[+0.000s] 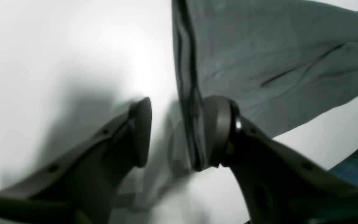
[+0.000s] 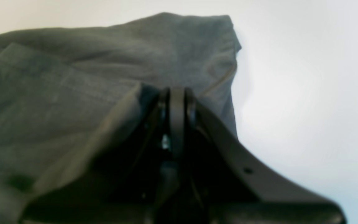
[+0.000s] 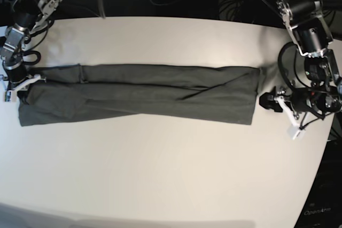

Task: Fold the T-shirt properly
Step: 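Open the left gripper and regrasp the strip end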

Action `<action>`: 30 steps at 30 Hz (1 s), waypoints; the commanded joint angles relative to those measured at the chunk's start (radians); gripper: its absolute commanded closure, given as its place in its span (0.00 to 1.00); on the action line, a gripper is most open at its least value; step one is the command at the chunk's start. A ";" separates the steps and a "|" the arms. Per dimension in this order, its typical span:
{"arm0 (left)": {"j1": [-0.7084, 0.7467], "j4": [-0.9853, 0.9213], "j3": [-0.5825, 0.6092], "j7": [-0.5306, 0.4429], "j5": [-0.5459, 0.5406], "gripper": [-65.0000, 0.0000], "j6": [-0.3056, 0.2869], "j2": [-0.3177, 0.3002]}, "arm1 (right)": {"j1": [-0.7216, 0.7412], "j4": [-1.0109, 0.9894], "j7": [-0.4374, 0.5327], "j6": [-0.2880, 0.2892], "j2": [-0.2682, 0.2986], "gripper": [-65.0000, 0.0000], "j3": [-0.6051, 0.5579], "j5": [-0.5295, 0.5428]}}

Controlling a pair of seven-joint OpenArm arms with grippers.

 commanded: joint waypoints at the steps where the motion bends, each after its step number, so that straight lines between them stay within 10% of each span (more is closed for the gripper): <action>1: -0.023 0.012 0.001 0.011 -0.013 0.58 0.001 -0.011 | -0.020 -0.014 -0.130 0.010 -0.006 1.00 -0.010 -0.088; 30: -0.031 -0.160 -0.005 0.011 -0.024 0.58 0.001 -0.011 | -0.021 -0.014 -0.130 0.010 -0.006 0.99 -0.010 -0.088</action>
